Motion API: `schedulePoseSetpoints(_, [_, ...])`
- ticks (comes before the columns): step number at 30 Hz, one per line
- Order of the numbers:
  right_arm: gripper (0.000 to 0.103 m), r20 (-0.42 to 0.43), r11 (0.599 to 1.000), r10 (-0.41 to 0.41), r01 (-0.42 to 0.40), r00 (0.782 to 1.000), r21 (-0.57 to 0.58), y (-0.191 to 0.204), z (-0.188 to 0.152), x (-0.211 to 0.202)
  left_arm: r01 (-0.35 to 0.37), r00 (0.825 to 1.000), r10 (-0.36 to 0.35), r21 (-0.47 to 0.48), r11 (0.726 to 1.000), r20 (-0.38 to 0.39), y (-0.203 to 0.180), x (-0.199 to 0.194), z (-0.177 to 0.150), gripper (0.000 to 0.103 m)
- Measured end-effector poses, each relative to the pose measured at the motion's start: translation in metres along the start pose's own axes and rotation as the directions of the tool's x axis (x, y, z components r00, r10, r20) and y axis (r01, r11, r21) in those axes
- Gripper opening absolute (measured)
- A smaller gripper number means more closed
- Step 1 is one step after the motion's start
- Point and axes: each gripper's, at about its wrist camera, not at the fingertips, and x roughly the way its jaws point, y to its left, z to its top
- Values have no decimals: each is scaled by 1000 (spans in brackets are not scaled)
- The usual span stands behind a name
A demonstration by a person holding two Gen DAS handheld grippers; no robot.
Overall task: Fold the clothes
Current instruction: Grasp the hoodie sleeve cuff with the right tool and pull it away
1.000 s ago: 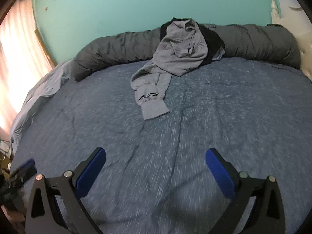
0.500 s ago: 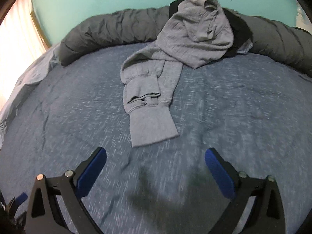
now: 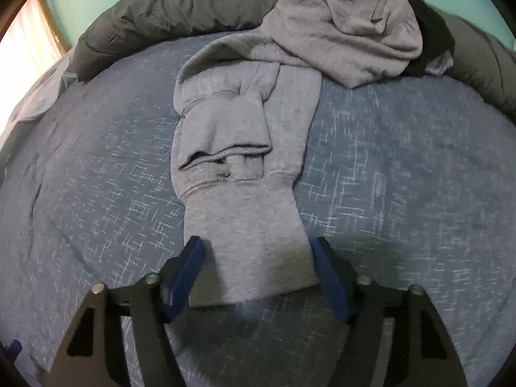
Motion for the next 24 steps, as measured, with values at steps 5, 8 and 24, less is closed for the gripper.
schedulePoseSetpoints(5, [19, 42, 1000, 19, -19, 999, -20, 8, -5, -8, -2, 1000, 2, 3, 1000, -4, -1, 3, 1, 103])
schedulePoseSetpoints(8, [8, 53, 998, 53, -51, 997, -34, 10, -8, -20, -4, 1000, 4, 0, 1000, 0, 0, 2, 1, 103])
schedulePoseSetpoints(24, [64, 31, 998, 51, -52, 998, 37, -9, -21, -53, 3, 1000, -3, 20, 1000, 23, -7, -7, 0, 103])
